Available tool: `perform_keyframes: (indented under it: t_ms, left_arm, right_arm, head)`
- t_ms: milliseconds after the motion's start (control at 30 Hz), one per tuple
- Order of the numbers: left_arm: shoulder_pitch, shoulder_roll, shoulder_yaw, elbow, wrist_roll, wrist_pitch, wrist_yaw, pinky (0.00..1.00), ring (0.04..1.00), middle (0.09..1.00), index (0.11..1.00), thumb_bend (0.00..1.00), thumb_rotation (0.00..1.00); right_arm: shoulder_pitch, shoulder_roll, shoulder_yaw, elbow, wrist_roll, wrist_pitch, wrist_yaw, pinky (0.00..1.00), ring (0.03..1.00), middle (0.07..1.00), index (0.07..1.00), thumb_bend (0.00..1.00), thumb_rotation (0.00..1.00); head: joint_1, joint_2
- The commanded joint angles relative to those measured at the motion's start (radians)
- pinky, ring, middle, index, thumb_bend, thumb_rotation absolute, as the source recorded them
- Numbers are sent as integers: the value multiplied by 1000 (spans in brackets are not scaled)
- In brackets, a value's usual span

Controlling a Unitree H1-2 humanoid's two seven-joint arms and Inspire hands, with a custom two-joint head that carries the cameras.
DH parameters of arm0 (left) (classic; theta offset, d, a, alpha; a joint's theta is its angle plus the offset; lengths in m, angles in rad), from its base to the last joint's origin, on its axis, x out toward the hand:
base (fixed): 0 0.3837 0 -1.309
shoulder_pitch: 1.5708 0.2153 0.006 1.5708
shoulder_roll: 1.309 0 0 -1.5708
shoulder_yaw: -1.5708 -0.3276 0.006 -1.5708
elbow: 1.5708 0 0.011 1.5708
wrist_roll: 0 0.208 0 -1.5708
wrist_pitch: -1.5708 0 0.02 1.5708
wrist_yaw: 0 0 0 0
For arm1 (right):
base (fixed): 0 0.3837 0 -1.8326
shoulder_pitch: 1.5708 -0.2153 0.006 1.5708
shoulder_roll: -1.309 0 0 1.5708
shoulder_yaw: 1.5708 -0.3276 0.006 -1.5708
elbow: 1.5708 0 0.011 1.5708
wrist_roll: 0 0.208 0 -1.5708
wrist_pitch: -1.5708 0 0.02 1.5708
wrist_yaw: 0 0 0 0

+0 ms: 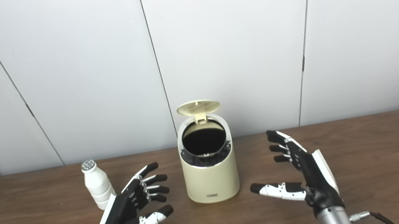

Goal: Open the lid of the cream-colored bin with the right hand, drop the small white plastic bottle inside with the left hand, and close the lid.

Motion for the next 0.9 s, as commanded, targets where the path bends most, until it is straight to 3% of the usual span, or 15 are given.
perform_keyframes:
  t_ms: [0,200,267,367,500,667,867]
  left_arm:
    - [-27,3,3,-19,3,-44,10,635,701,777,883,765,186]
    - [-15,-6,10,-58,47,-57,47,618,703,768,830,750,164]
    - [0,-19,20,-74,70,-75,82,584,643,684,732,741,146]
    - [31,-38,40,-111,96,-89,132,525,577,616,674,722,83]
    - [70,-55,78,-170,150,-94,201,556,625,666,705,708,66]
    - [111,-62,133,-267,203,-27,266,591,697,745,766,674,49]
    - [132,-47,198,-313,250,27,326,506,606,646,697,690,20]
  right_arm:
    - [-21,-3,-10,-6,16,-51,-15,718,807,852,845,821,176]
    - [-21,-17,-12,12,27,-63,-14,725,806,859,842,809,181]
    - [-22,-23,-19,22,58,-76,-2,754,824,868,854,783,141]
    - [-24,-32,-23,23,71,-80,-1,755,821,866,858,771,94]
    - [-23,-36,-28,-8,77,-38,0,738,811,859,853,758,62]
    - [-22,-31,-38,-55,104,20,12,738,811,855,851,741,11]
    - [-23,-30,-36,-85,112,45,20,726,816,861,848,716,0]
  head:
    - [10,-3]
    - [127,-25]
    - [182,-36]
    - [235,-53]
    - [279,-66]
    - [301,-72]
    - [307,-70]
